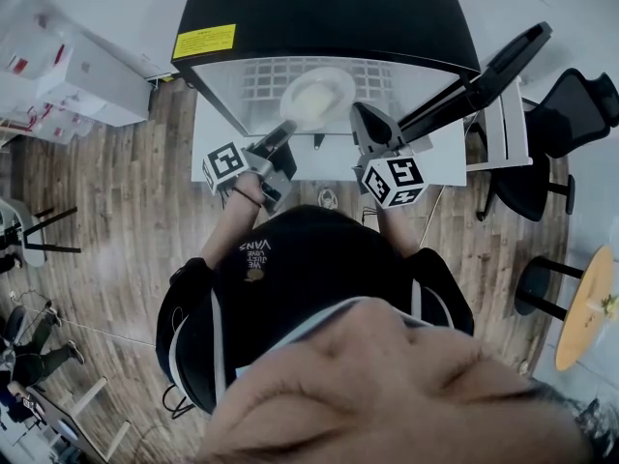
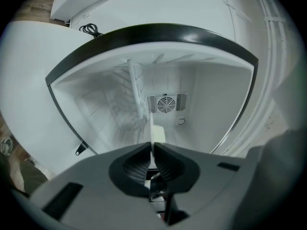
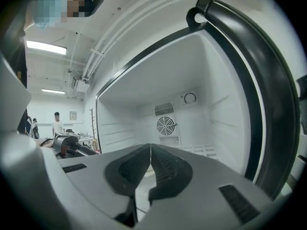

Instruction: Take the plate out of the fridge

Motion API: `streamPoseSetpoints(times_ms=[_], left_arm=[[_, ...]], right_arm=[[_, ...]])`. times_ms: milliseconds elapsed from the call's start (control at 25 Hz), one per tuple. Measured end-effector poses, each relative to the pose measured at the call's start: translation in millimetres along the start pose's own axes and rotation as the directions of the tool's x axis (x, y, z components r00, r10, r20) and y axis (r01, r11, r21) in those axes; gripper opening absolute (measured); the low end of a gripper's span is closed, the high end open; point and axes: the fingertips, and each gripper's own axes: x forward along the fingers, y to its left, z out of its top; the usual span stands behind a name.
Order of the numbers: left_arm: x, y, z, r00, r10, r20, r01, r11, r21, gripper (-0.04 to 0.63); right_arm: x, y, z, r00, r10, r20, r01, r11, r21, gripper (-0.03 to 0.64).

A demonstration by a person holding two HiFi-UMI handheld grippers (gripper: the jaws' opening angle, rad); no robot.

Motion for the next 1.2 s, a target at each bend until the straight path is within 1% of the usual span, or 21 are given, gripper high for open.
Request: streamPoseSetpoints(times_ms=[160, 360, 520, 680, 800, 840, 880, 960, 1080, 1200], left_arm=[[-3.8, -1.7, -3.3, 1.0, -0.01, 0.003, 0.01, 1.0, -0.025, 0.034], [-7.4, 4.3, -3.1, 1.0, 0.001, 0.007, -0.001, 1.0, -0.023, 0.034], [-7.2, 2.1, -3.0, 1.0, -0.01, 0.011, 0.01, 1.0, -0.027, 0.034], [-7.5, 1.9, -3.2, 1.0, -0.01, 0.018, 0.011, 0.999, -0.035, 0.034], [-9.0, 6.9, -3.4, 1.0, 0.005, 0.018, -0.004, 1.0, -0.03, 0.034], [-9.2, 7.8, -3.2, 1.0, 0.006, 0.018, -0.006, 1.0, -0.025, 0.034], [-8.8, 7.0, -3.1, 1.0, 0.002, 0.019, -0.001, 1.0, -0.025, 0.034], [-7.2, 2.9, -3.5, 1.0, -0.014, 0.023, 0.015, 0.999, -0.036, 0.034], [-8.3, 5.6, -3.5, 1.0, 0.0, 0.022, 0.001, 0.999, -0.034, 0.034], [-9.6, 8.8, -3.0, 1.0, 0.011, 0.022, -0.011, 1.0, -0.027, 0.034]], right_arm=[[0.7, -0.6, -3.0, 1.0, -0.013, -0.012, 0.013, 1.0, -0.001, 0.012], [5.1, -5.6, -7.4, 0.999, -0.04, -0.03, 0.04, 0.999, 0.0, 0.012], [8.2, -9.9, -11.3, 0.997, -0.053, -0.051, 0.054, 0.999, 0.004, 0.012], [10.8, -14.9, -18.1, 0.995, -0.061, -0.075, 0.063, 0.998, 0.025, 0.014], [13.2, -16.5, -23.8, 0.994, -0.057, -0.091, 0.062, 0.997, 0.056, 0.014], [14.1, -16.6, -25.7, 0.994, -0.053, -0.096, 0.06, 0.996, 0.07, 0.02], [15.1, -16.9, -27.7, 0.994, -0.049, -0.102, 0.058, 0.995, 0.087, 0.042], [17.4, -17.9, -32.3, 0.993, -0.041, -0.112, 0.056, 0.99, 0.128, 0.104], [18.8, -19.1, -36.9, 0.992, -0.031, -0.118, 0.053, 0.98, 0.192, 0.129], [20.3, -17.1, -42.3, 0.992, 0.001, -0.127, 0.034, 0.962, 0.27, 0.164]])
